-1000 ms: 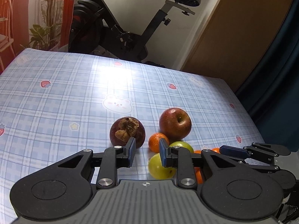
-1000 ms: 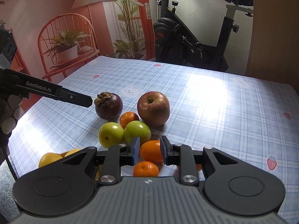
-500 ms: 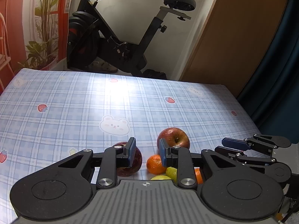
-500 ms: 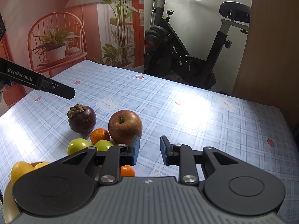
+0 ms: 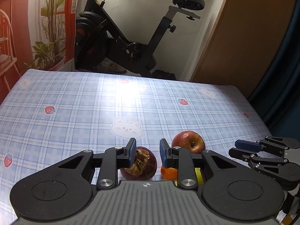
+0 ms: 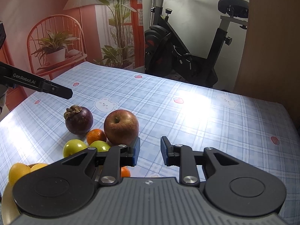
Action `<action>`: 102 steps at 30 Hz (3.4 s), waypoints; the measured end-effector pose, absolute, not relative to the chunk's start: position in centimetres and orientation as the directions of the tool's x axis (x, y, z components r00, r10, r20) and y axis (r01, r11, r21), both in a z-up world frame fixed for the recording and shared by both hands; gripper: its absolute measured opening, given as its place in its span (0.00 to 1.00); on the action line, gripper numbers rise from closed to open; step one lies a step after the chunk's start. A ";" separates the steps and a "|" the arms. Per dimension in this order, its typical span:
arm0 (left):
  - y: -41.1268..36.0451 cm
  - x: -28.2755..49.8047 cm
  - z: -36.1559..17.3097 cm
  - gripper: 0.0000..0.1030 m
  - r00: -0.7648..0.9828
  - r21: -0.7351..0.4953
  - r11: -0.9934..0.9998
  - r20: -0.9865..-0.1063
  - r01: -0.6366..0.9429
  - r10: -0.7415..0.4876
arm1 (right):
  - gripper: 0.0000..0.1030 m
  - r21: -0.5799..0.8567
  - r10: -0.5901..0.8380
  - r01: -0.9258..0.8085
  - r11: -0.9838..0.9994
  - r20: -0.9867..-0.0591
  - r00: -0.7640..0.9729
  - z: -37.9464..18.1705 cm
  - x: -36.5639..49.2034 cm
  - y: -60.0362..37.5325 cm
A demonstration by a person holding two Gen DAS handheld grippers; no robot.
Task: Organize fruits
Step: 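Lower the left tool around the red apple and close its fingers, then lift the red apple with the left tool and carry it over the bowl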
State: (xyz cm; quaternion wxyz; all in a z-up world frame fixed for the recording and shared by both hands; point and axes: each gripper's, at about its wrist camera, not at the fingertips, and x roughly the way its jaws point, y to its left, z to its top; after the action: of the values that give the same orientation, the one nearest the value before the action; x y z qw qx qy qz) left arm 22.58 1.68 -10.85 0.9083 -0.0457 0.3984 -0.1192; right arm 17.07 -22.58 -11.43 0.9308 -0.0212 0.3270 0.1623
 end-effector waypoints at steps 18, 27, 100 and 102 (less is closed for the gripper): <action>1.7 25.3 -10.9 0.28 0.664 -0.130 0.975 -0.716 0.180 -0.218 | 0.26 0.086 0.314 -0.335 0.938 -0.618 0.721 -11.9 19.3 -23.0; -0.4 25.9 -11.5 0.28 0.609 -0.171 0.950 -0.734 0.262 -0.300 | 0.26 0.113 0.367 -0.393 0.913 -0.649 0.666 -13.0 19.9 -21.6; -3.4 23.4 -9.9 0.34 0.485 -0.338 0.855 -0.713 0.395 -0.506 | 0.57 0.078 0.446 -0.515 0.854 -0.620 0.646 -10.6 16.9 -19.0; -3.5 22.3 -9.6 0.34 0.482 -0.329 0.850 -0.714 0.410 -0.509 | 0.57 0.083 0.454 -0.522 0.849 -0.619 0.641 -10.3 15.7 -19.1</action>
State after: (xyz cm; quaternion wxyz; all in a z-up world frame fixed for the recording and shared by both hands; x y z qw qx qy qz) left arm 22.25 -3.55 -9.57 0.8588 -0.0568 0.4332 -0.2675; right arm 15.73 -19.11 -10.30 0.9043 -0.0516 0.3268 0.2699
